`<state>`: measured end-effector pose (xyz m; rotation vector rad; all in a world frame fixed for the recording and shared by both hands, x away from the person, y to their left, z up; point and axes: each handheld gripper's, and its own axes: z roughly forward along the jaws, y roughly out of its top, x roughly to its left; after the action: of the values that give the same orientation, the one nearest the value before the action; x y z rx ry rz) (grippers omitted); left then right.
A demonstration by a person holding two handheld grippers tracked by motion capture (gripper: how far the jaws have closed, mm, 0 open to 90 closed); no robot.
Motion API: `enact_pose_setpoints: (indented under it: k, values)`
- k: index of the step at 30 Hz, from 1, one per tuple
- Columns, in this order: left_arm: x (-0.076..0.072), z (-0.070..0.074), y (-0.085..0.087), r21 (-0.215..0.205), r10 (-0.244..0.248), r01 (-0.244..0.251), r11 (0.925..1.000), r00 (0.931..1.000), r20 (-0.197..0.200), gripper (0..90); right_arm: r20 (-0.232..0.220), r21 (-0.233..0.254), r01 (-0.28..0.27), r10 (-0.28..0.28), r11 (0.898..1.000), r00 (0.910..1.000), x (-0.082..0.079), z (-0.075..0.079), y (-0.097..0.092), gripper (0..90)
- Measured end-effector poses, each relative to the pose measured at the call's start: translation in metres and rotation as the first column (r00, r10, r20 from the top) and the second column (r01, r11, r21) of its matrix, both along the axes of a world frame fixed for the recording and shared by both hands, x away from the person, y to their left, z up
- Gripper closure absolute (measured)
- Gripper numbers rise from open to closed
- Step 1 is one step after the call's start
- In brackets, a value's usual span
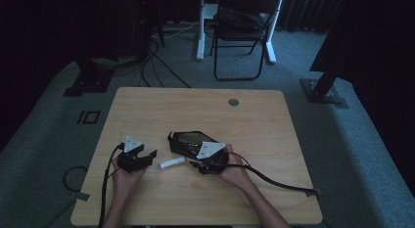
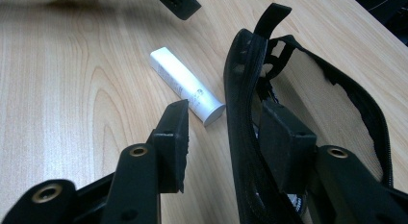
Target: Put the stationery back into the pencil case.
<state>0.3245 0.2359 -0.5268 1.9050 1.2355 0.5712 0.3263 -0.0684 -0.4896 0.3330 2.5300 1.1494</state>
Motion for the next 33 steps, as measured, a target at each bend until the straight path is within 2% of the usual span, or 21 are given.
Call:
enact_pose_setpoints:
  k: [16, 21, 24, 26, 33]
  values:
    - [-0.010, 0.019, -0.012, -0.009, -0.057, 0.057, 0.9983, 0.9972, 0.048, 37.0, 0.002, 0.003, -0.008, 0.008, 1.000, 1.0000, -0.011, -0.002, 0.001, 52.0]
    - [-0.014, 0.024, -0.017, -0.004, -0.084, 0.085, 0.9964, 0.9946, 0.061, 37.0, 0.000, 0.025, -0.007, 0.007, 1.000, 1.0000, -0.013, -0.005, -0.001, 52.3]
    - [-0.016, 0.027, -0.019, -0.002, -0.101, 0.102, 0.9948, 0.9926, 0.067, 37.0, -0.027, 0.052, 0.001, 0.000, 0.999, 0.9996, -0.013, -0.007, -0.007, 52.7]
    - [-0.017, 0.028, -0.022, -0.002, -0.112, 0.112, 0.9937, 0.9915, 0.067, 37.0, -0.029, 0.062, 0.005, -0.003, 0.998, 0.9996, -0.013, -0.008, -0.010, 52.7]
    - [-0.016, 0.029, -0.030, 0.015, -0.149, 0.148, 0.9889, 0.9863, 0.071, 37.0, -0.028, 0.067, 0.016, -0.014, 0.998, 0.9995, -0.013, -0.011, -0.017, 52.1]
